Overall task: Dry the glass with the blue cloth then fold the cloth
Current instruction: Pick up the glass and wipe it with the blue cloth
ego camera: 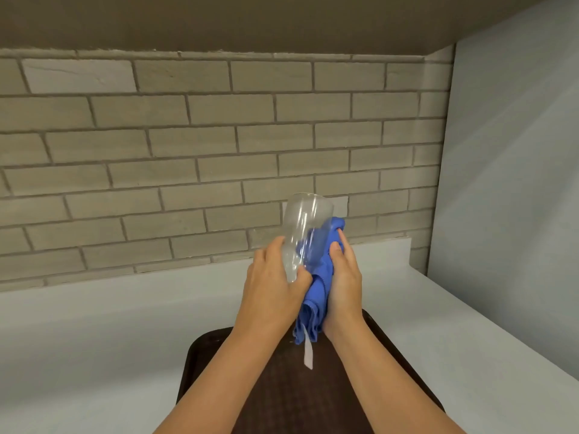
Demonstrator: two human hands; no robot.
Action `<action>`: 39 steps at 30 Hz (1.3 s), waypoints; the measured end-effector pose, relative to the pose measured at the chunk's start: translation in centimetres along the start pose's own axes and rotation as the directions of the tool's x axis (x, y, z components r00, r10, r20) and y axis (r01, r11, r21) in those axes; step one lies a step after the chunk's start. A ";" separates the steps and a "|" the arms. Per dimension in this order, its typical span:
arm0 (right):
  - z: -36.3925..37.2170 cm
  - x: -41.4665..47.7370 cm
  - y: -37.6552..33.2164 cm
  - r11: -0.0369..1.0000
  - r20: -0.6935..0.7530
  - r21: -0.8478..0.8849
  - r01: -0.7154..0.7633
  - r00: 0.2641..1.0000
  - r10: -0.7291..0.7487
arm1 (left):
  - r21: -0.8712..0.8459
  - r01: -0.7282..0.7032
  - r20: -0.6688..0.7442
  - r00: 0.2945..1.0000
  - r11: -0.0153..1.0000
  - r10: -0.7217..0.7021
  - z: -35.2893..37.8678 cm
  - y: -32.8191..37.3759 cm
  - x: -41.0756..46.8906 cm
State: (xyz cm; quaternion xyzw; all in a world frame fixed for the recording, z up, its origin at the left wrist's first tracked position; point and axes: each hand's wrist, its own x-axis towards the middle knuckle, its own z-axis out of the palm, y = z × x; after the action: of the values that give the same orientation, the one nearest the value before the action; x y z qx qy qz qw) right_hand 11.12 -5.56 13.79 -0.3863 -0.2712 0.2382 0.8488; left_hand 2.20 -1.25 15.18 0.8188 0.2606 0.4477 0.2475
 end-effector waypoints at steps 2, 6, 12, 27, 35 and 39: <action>0.5 -0.5 -0.1 0.992 0.019 -0.100 0.074 0.997 -0.072 | -0.057 0.116 0.022 0.993 0.992 -0.115 0.2 0.2 0.1; 1.6 -2.1 0.1 0.957 0.163 -0.219 0.192 0.974 -0.158 | -0.296 0.374 0.091 0.927 0.879 -0.363 0.2 -0.1 0.9; 2.2 -2.7 -0.6 0.846 0.397 -0.393 0.361 0.896 -0.198 | -0.685 0.453 0.244 0.881 0.570 -0.406 -0.2 -1.9 0.0; 1.3 -2.3 -1.8 0.897 0.322 -0.375 0.233 0.940 -0.109 | -0.787 0.528 0.470 0.848 0.319 -0.245 -0.8 -0.2 1.0; 2.3 -1.2 -4.2 0.588 0.519 -0.592 0.551 0.819 -0.244 | -0.854 0.495 0.493 0.868 0.159 -0.055 0.3 -0.2 0.4; 3.6 0.8 -5.9 0.665 0.466 -0.589 0.460 0.865 -0.185 | -0.872 0.462 0.459 0.886 0.159 -0.063 0.7 -0.6 0.4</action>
State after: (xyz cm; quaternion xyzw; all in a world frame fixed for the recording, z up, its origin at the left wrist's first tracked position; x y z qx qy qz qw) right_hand 10.49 -6.64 20.67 -0.5634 -0.5578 0.0319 0.6086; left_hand 2.87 -0.64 14.67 0.4808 0.0194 0.3210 0.8157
